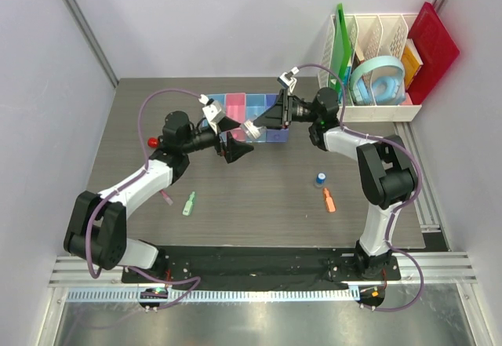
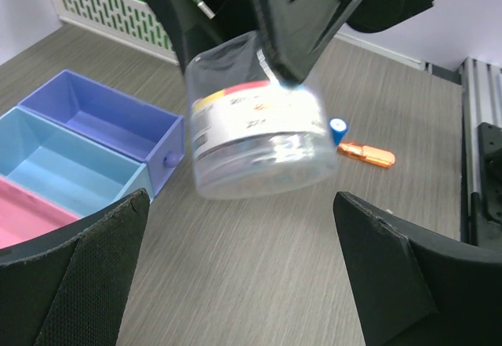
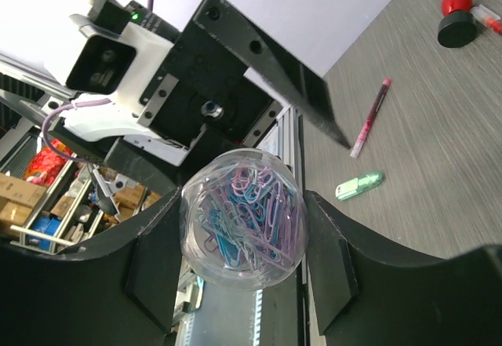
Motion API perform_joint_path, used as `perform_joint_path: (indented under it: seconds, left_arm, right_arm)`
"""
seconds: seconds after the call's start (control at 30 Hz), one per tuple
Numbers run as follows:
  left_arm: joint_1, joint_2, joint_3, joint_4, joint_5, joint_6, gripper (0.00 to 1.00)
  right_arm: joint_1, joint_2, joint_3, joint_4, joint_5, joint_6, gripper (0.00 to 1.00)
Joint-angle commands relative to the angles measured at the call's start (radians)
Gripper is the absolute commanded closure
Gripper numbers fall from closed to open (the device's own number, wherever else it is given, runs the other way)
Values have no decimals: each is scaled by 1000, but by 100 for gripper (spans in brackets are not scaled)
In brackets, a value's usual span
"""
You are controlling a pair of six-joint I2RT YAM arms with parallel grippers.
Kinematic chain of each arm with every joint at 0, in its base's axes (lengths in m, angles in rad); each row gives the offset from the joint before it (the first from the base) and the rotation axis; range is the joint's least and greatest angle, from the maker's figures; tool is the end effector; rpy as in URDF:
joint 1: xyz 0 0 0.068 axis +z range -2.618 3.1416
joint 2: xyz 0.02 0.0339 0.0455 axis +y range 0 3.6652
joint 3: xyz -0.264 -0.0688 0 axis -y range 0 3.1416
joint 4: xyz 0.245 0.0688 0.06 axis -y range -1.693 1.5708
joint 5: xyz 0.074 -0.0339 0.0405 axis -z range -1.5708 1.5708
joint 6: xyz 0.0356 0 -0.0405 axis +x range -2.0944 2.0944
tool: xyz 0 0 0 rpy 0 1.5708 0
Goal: Sort the stationery into containers
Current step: Pick up the stationery from the center of the board.
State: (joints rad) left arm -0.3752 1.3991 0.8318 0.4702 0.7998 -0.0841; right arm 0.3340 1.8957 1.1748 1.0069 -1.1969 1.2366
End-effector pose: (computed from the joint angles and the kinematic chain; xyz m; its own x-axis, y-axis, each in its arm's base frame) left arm 0.2810 -0.1381 0.2830 -0.1671 0.0029 -0.9859 0.9087 0.3884 -0.1529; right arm 0.3778 0.1662 0.2716 -0.8228 0.0797 -0.5628 -0.5678 -0.0702 0.8202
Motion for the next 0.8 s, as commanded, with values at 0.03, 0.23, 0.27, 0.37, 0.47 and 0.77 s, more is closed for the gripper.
perform_joint_path:
  seconds: [0.03, 0.23, 0.27, 0.37, 0.47, 0.77]
  left_arm:
    - [-19, -23, 1, 111, 19, -54, 0]
    - [-28, -9, 3, 130, -1, -62, 0]
    - [-30, -6, 4, 133, -7, -63, 0]
    - [-34, 5, 4, 136, -10, -62, 0]
    - [-37, 8, 7, 137, -7, -62, 1]
    - [-39, 9, 13, 116, -8, -52, 33]
  right_arm:
    - [8, -23, 36, -4, 31, -52, 73]
    - [30, -3, 48, 18, 39, -34, 73]
    - [36, -1, 51, 21, 39, -32, 73]
    - [45, 3, 57, 22, 37, -26, 73]
    - [53, 0, 59, 22, 36, -25, 73]
    - [54, -10, 55, 7, 37, -38, 73]
